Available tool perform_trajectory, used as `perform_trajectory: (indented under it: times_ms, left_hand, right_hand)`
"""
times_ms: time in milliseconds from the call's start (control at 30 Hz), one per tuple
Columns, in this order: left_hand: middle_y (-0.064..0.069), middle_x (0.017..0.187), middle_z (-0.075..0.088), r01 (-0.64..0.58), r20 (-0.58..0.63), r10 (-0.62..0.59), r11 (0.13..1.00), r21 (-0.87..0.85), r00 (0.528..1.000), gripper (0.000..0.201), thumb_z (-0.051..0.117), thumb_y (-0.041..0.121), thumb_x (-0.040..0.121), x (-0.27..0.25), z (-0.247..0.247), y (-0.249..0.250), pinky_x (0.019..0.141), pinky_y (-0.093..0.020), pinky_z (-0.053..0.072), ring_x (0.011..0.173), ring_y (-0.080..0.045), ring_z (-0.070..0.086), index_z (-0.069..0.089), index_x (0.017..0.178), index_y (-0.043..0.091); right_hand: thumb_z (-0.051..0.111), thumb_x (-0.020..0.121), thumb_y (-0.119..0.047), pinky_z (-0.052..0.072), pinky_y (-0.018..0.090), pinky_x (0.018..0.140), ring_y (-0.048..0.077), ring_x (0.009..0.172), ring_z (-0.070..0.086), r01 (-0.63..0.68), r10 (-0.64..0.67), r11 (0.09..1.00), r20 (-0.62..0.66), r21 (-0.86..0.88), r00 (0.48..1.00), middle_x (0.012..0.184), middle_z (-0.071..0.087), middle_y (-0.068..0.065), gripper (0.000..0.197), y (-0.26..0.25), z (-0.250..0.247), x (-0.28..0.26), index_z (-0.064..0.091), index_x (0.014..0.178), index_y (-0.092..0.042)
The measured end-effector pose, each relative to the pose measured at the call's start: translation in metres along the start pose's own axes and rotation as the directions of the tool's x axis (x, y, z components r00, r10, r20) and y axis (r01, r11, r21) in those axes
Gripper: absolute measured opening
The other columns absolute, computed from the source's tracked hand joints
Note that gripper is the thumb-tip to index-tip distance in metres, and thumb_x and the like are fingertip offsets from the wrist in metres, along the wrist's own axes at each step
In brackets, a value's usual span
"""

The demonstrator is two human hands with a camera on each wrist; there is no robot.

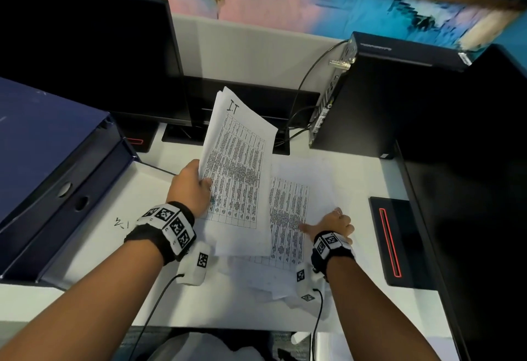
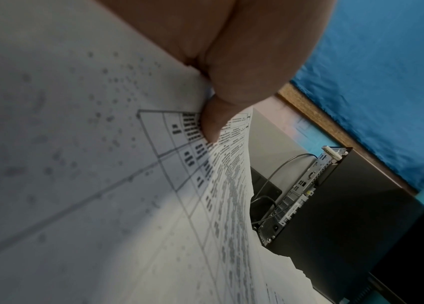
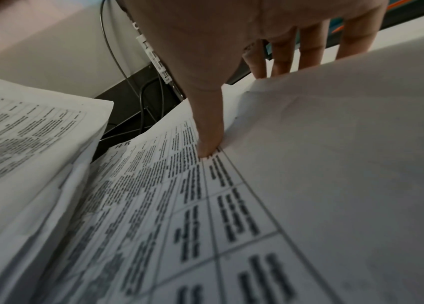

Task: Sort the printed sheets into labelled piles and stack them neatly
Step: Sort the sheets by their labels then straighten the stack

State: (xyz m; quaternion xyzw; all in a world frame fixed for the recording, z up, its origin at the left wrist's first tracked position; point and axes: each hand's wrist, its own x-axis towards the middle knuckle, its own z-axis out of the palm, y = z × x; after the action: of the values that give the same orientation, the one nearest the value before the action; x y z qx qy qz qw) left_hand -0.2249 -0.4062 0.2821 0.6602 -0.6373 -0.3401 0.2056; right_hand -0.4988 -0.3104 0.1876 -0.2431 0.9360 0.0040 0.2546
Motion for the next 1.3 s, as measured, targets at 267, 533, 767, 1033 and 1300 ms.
perform_trajectory:
  times_ms: [267, 533, 767, 1033, 1300]
  left_hand:
    - [-0.002, 0.078, 0.059, 0.009, -0.002, -0.009, 1.0, -0.013, 1.0, 0.006, 0.056, 0.006, 0.097, -0.004, 0.003, 0.0, 0.061, -0.025, 0.043, 0.065, -0.016, 0.057, 0.056, 0.101, 0.011]
    - [-0.007, 0.093, 0.067, 0.041, 0.01, -0.041, 0.999, -0.017, 0.999, 0.011, 0.058, 0.008, 0.096, -0.003, 0.007, -0.004, 0.07, -0.029, 0.044, 0.079, -0.025, 0.061, 0.059, 0.107, 0.008]
    - [-0.008, 0.105, 0.065, 0.129, 0.133, -0.136, 0.99, 0.059, 0.982, 0.02, 0.057, 0.014, 0.097, -0.016, 0.039, -0.005, 0.081, -0.031, 0.049, 0.089, -0.026, 0.061, 0.052, 0.116, 0.008]
    - [-0.015, 0.139, 0.057, 0.286, 0.345, -0.274, 0.958, 0.019, 0.898, 0.052, 0.057, 0.036, 0.094, -0.02, 0.074, -0.015, 0.105, -0.042, 0.046, 0.124, -0.032, 0.057, 0.051, 0.137, 0.006]
    - [-0.016, 0.146, 0.049, 0.423, 0.338, -0.364, 0.898, -0.118, 0.868, 0.062, 0.027, 0.048, 0.104, -0.021, 0.075, -0.004, 0.109, -0.037, 0.035, 0.132, -0.032, 0.049, 0.043, 0.144, 0.003]
  right_hand:
    - [0.082, 0.059, -0.061, 0.033, 0.057, 0.105, 0.031, 0.131, 0.045, 0.046, -0.048, 0.999, 0.118, 0.025, 0.992, 0.144, 0.045, 0.008, 0.117, 0.002, -0.001, 0.008, 0.024, 0.148, -0.012]
    - [0.078, 0.08, -0.019, 0.049, 0.032, 0.092, 0.032, 0.119, 0.058, 0.161, -0.161, 0.914, -0.03, 0.372, 0.986, 0.137, 0.055, 0.017, 0.073, 0.003, -0.039, -0.009, 0.043, 0.142, -0.005]
    - [0.08, 0.078, -0.024, 0.053, 0.024, 0.068, 0.022, 0.081, 0.064, 0.495, -0.302, 0.729, -0.426, 0.473, 0.853, 0.09, 0.066, 0.003, 0.032, 0.002, -0.151, -0.045, 0.064, 0.103, -0.011]
    - [0.08, 0.079, -0.016, 0.051, 0.019, 0.06, 0.005, 0.071, 0.065, 0.442, -0.362, 0.525, -0.28, 0.727, 0.889, 0.081, 0.067, -0.008, 0.023, 0.001, -0.152, -0.039, 0.067, 0.098, -0.017]
    - [0.052, 0.095, -0.016, 0.036, 0.036, 0.112, 0.032, 0.132, 0.046, 0.222, -0.272, 0.932, 0.149, 0.286, 0.951, 0.147, 0.044, 0.014, 0.055, 0.005, -0.025, 0.007, 0.034, 0.146, -0.01]
